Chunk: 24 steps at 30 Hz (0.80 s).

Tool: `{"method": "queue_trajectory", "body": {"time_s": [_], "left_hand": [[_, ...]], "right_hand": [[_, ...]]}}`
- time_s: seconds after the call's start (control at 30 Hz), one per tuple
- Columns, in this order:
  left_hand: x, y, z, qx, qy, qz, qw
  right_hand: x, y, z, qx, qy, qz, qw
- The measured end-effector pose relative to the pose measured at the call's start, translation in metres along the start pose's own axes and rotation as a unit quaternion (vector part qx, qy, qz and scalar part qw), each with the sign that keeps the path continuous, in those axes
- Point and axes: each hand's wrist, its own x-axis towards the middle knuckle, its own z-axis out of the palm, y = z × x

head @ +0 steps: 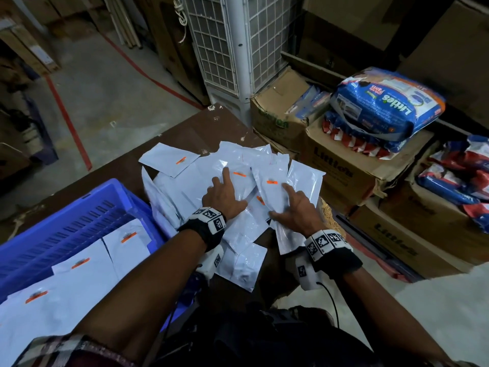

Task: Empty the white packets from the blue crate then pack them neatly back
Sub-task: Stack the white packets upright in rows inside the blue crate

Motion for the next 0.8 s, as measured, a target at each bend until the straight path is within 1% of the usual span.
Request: {"method": "queue_trajectory", "body": {"time_s": [0.1, 0.2, 0.4, 0.6, 0.67, 0.8], "left_hand": [[-0.006, 0.002, -0.014, -0.049, 0.046, 0.009, 0.998], [-0.014, -0.001, -0.026, -0.099, 0.072, -0.005, 0.992], [-0.039, -0.021, -0.053, -0.188, 0.112, -0.020, 0.975], [-0.075, -0.060, -0.094, -0.254, 0.197, 0.001, 0.947], [-0.087, -0.080, -0.105, -0.269, 0.221, -0.012, 0.937], [-0.113, -0.127, -0.121, -0.291, 0.244, -0.062, 0.923]], "right_hand": [[-0.004, -0.012, -0.009, 0.043, 0.057, -0.018, 0.997], [-0.006, -0.027, -0.016, 0.061, 0.086, -0.040, 0.994], [-0.009, -0.067, -0.024, 0.078, 0.083, -0.072, 0.991], [-0.027, -0.119, -0.017, 0.081, 0.081, -0.118, 0.986], [-0.034, -0.141, -0.012, 0.076, 0.074, -0.134, 0.985], [-0.051, -0.186, 0.005, 0.063, 0.058, -0.183, 0.979]]}}
